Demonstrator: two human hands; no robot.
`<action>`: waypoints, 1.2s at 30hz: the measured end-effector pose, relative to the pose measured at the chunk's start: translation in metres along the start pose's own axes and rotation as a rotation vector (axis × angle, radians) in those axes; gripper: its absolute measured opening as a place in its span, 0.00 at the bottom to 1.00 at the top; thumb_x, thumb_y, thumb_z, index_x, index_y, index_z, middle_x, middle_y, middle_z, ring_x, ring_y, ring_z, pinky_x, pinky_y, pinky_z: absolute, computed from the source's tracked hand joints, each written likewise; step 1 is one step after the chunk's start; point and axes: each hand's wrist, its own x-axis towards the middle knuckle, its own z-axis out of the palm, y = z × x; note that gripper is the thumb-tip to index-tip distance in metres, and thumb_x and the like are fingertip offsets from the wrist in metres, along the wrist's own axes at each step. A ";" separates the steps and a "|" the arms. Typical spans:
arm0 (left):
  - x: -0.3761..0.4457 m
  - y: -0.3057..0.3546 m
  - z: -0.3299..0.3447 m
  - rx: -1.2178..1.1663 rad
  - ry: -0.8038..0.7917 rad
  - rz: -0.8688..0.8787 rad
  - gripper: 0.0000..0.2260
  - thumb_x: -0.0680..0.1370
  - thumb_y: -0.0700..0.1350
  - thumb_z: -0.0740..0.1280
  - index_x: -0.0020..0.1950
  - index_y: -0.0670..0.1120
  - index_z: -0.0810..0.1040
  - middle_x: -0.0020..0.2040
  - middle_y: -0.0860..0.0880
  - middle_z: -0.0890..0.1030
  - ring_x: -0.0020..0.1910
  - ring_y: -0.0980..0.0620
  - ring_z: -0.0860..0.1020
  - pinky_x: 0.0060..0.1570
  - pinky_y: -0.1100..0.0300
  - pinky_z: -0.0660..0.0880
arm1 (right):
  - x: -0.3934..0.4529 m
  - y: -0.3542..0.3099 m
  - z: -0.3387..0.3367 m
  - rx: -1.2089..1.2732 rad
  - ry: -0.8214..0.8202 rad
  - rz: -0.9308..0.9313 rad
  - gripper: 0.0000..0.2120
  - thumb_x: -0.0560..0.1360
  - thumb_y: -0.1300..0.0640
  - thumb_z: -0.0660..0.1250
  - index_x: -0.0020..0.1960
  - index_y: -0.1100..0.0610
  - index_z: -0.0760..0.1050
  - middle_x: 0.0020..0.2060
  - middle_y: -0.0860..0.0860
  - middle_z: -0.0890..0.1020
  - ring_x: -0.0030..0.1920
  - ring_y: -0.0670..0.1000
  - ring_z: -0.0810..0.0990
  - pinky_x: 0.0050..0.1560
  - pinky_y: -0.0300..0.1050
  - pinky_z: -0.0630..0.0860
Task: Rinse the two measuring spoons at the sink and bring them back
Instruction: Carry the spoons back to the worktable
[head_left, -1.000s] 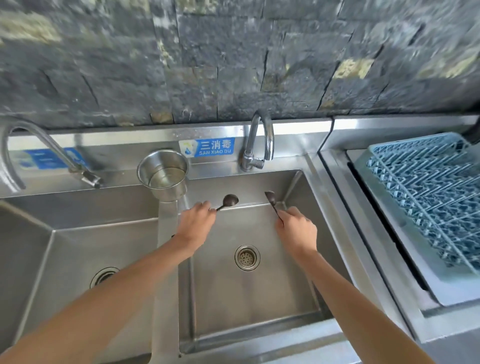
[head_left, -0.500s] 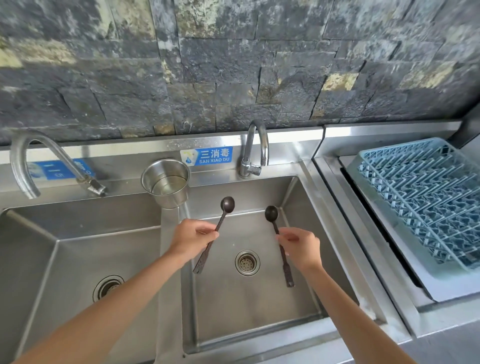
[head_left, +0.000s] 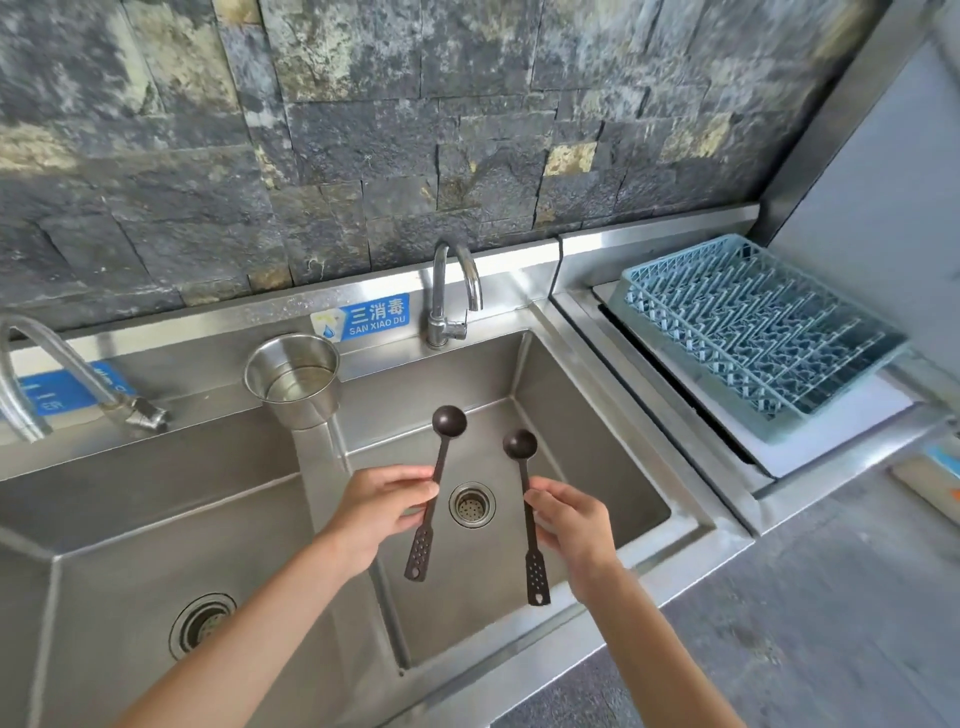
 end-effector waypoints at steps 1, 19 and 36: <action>-0.008 -0.002 -0.001 0.006 -0.032 -0.005 0.10 0.74 0.34 0.74 0.52 0.46 0.86 0.43 0.49 0.88 0.42 0.56 0.86 0.39 0.66 0.80 | -0.014 0.005 0.002 0.014 0.012 0.000 0.09 0.77 0.64 0.71 0.56 0.63 0.83 0.45 0.59 0.88 0.45 0.53 0.86 0.47 0.46 0.81; -0.163 -0.058 0.072 0.326 -0.591 0.024 0.12 0.75 0.34 0.73 0.57 0.43 0.85 0.52 0.45 0.88 0.45 0.55 0.85 0.40 0.67 0.81 | -0.262 0.085 -0.054 0.252 0.587 -0.218 0.07 0.76 0.64 0.74 0.51 0.56 0.87 0.45 0.54 0.90 0.44 0.48 0.88 0.44 0.44 0.84; -0.402 -0.198 0.202 0.556 -1.066 -0.031 0.09 0.75 0.36 0.74 0.53 0.46 0.87 0.50 0.47 0.88 0.52 0.47 0.85 0.56 0.51 0.80 | -0.547 0.221 -0.165 0.472 1.106 -0.307 0.07 0.76 0.67 0.71 0.51 0.59 0.85 0.44 0.57 0.90 0.46 0.54 0.89 0.40 0.42 0.84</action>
